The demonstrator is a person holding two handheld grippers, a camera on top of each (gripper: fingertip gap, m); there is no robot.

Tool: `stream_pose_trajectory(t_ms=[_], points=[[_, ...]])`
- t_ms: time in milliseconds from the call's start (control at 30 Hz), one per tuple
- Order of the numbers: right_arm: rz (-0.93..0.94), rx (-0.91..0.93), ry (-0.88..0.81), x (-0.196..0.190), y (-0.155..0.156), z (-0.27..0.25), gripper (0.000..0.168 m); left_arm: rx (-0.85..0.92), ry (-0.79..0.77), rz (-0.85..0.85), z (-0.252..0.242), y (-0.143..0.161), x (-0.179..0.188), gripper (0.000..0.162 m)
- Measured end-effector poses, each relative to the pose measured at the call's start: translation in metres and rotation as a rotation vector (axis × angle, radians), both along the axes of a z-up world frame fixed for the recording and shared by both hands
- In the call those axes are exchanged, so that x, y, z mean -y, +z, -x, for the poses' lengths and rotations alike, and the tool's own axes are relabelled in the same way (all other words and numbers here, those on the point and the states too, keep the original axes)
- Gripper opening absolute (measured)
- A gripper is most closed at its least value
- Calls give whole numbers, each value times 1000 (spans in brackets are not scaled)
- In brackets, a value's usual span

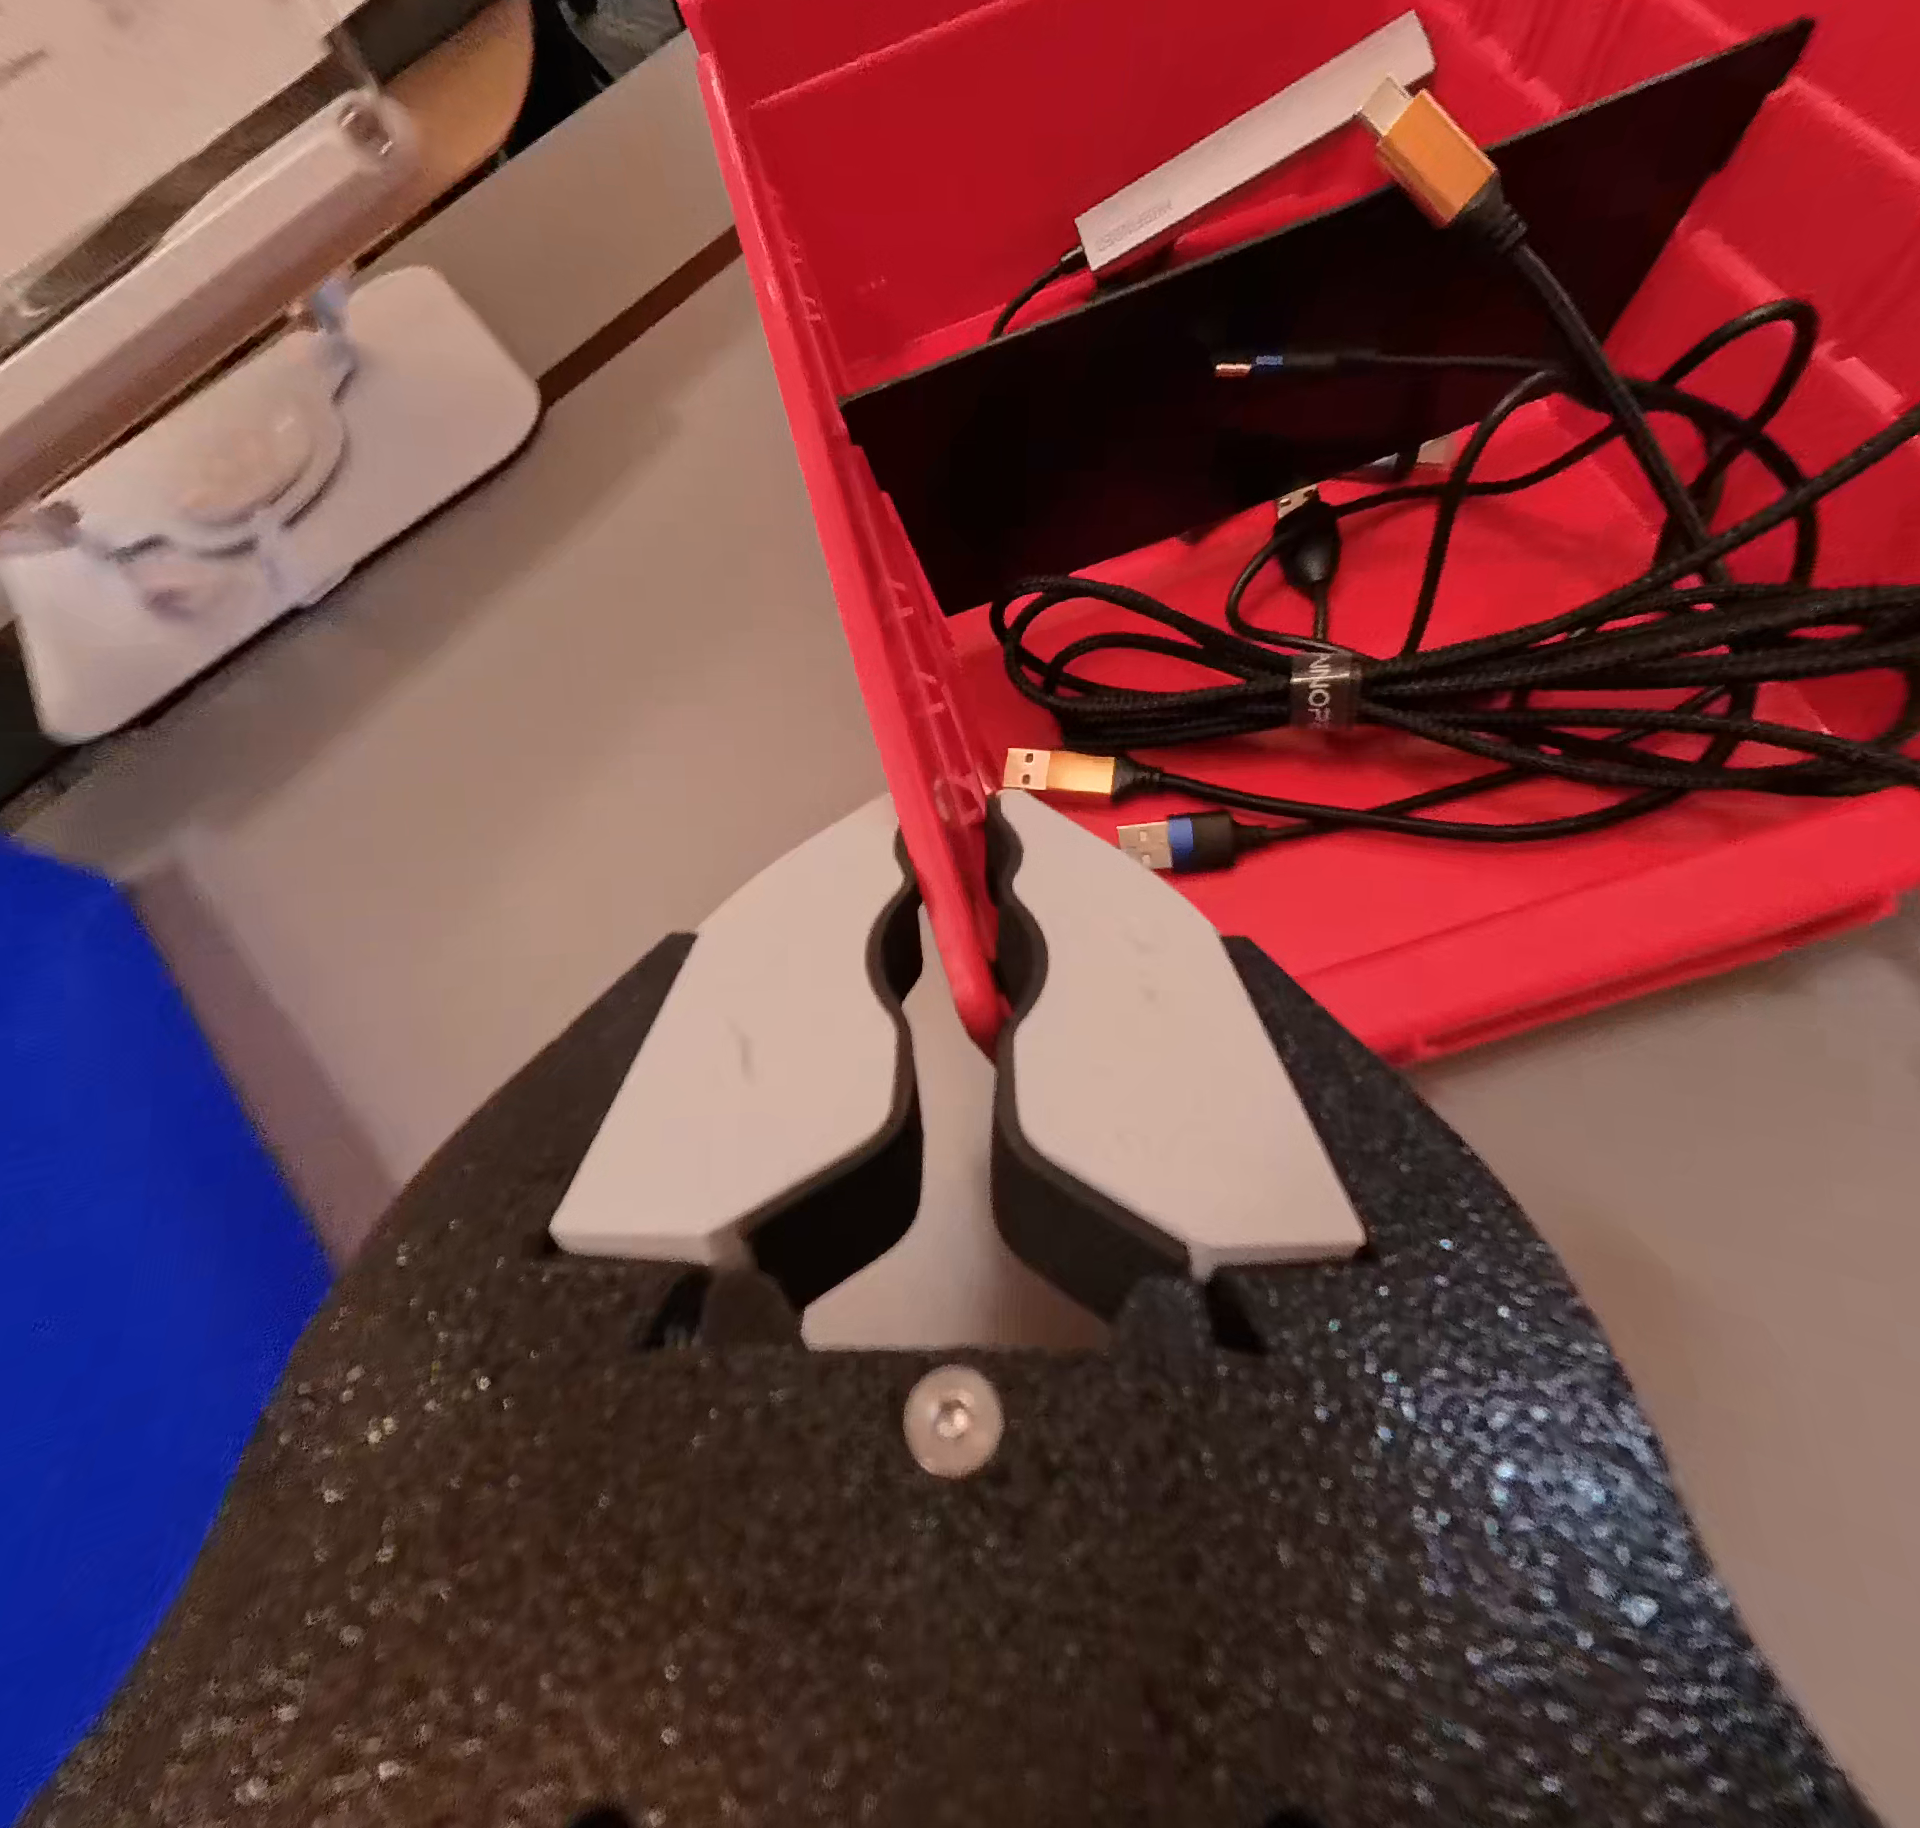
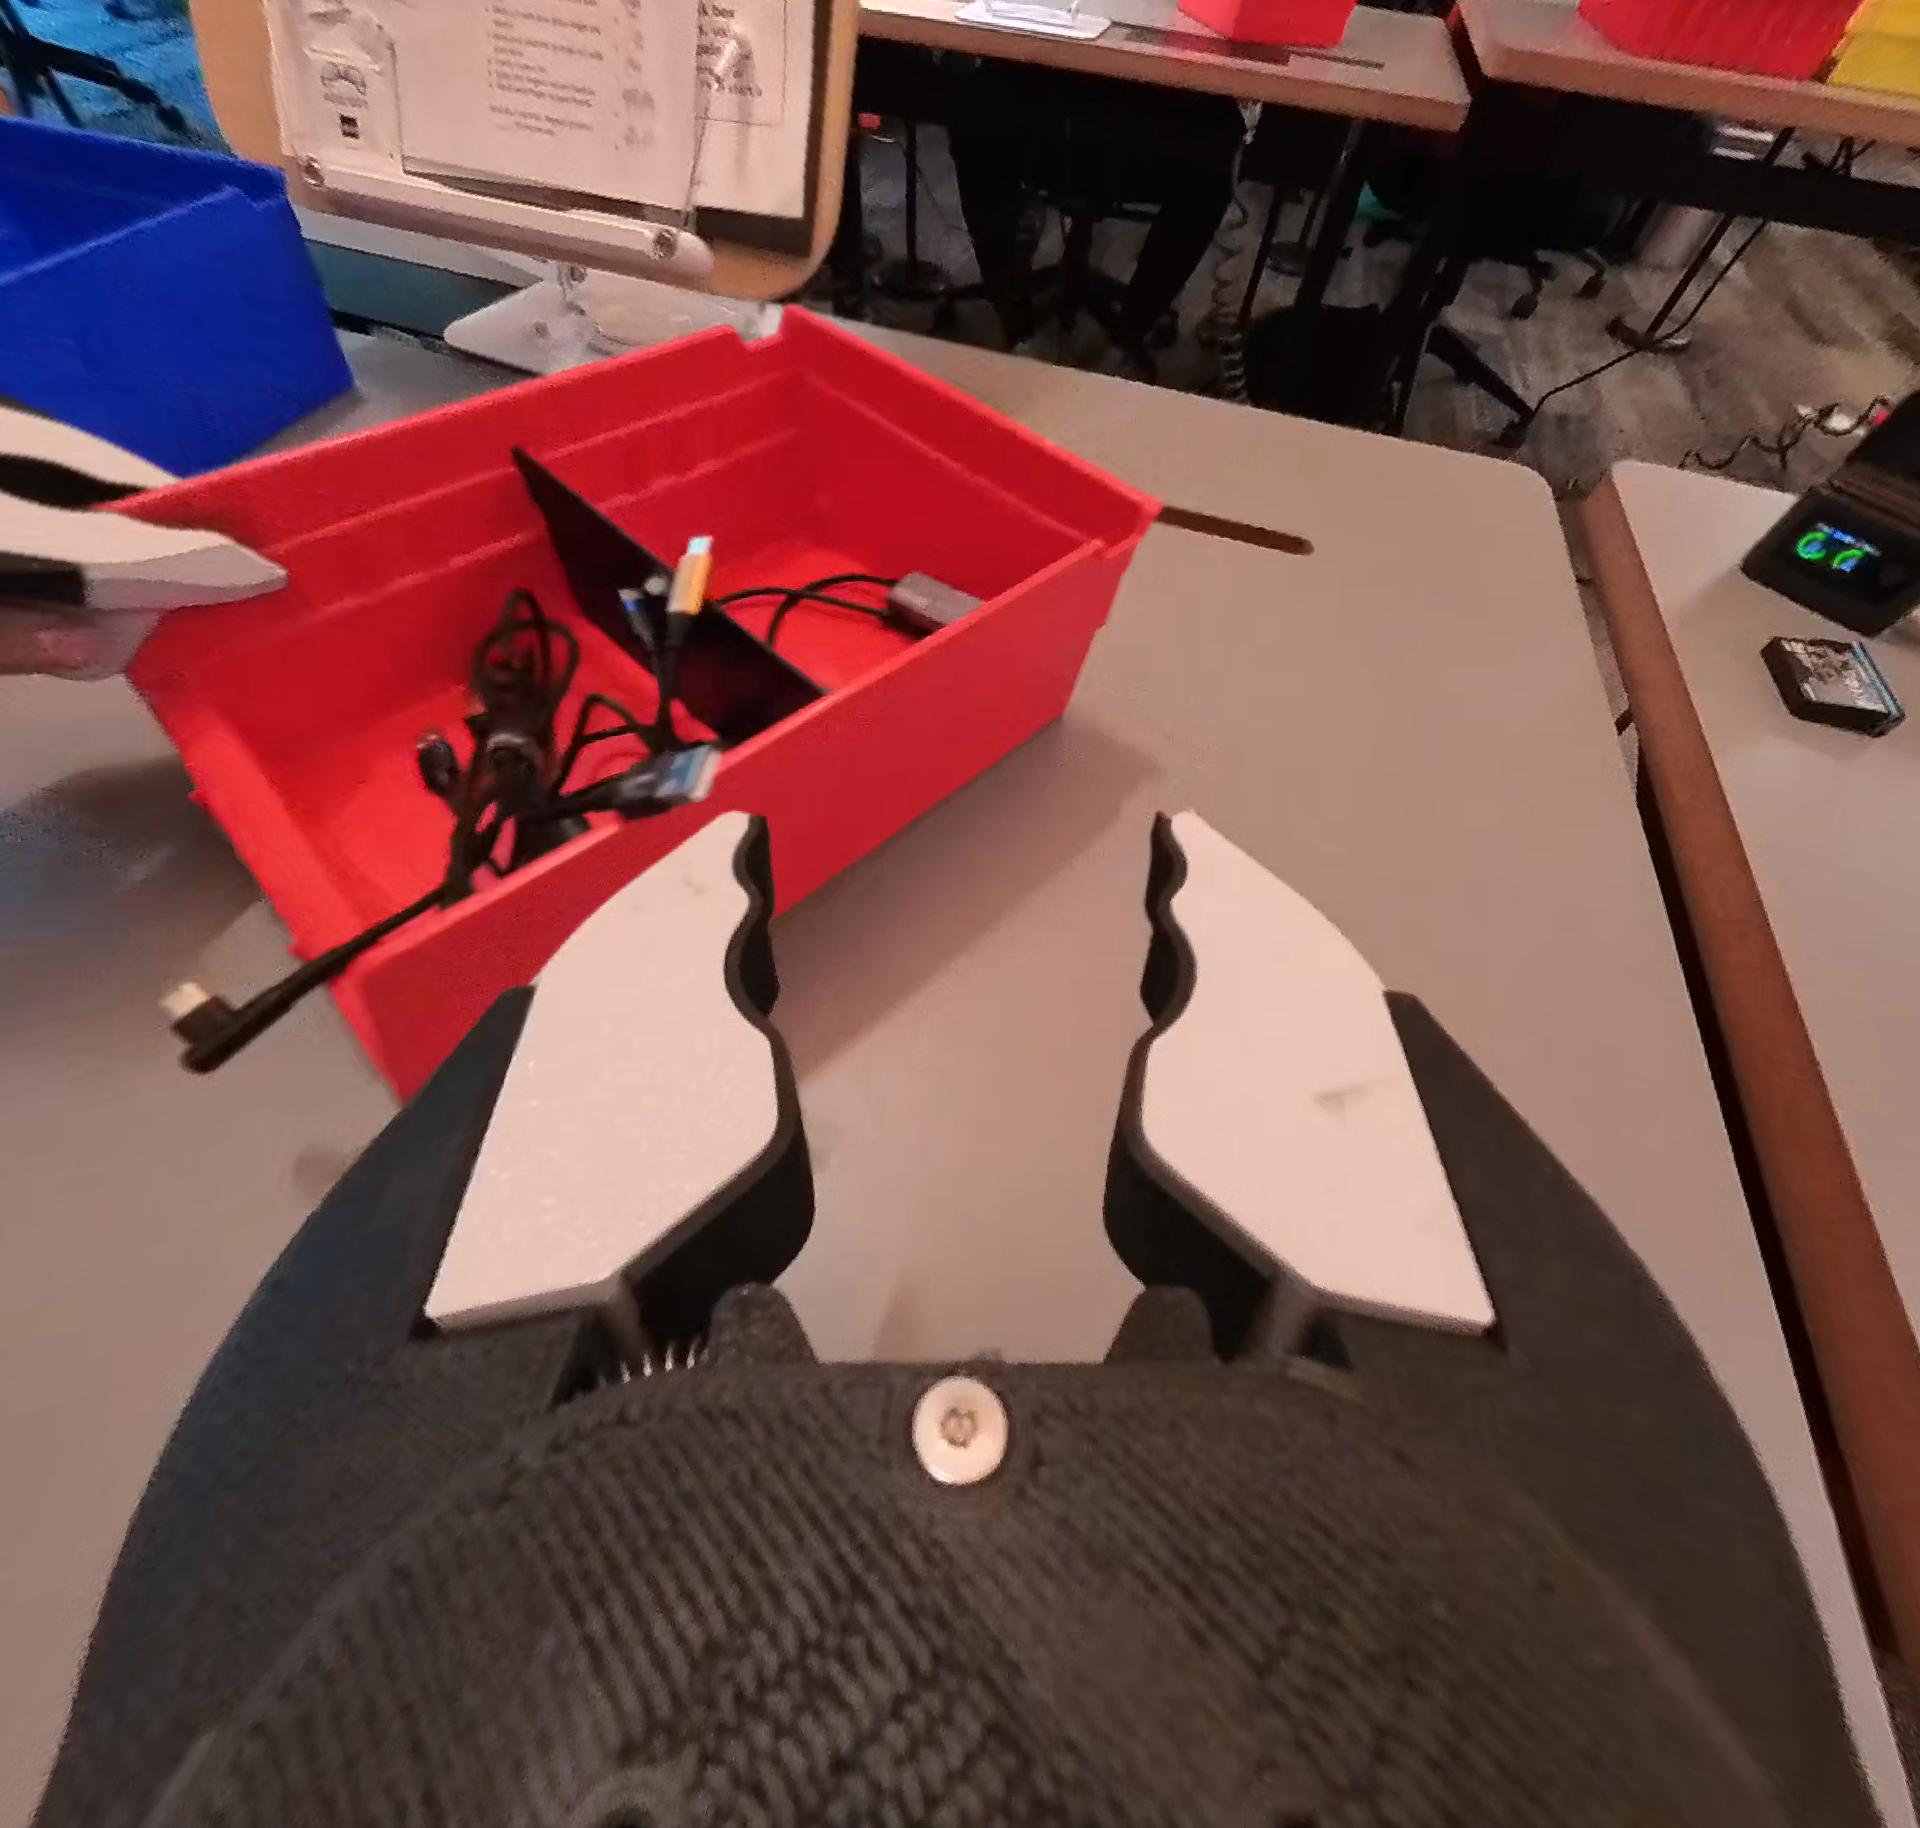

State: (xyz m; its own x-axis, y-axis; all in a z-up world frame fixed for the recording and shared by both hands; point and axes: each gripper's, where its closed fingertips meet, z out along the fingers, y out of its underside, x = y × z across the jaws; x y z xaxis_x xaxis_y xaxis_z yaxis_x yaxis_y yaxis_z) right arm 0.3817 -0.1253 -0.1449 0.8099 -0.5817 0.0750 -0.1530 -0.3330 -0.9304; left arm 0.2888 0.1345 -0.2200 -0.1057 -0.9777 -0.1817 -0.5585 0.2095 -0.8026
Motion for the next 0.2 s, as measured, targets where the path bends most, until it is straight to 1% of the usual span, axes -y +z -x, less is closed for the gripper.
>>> stream_pose_trajectory(t_ms=[200], points=[[56,48,97,-36,3,28,71,-13,30,-7,118,0,-33,9]])
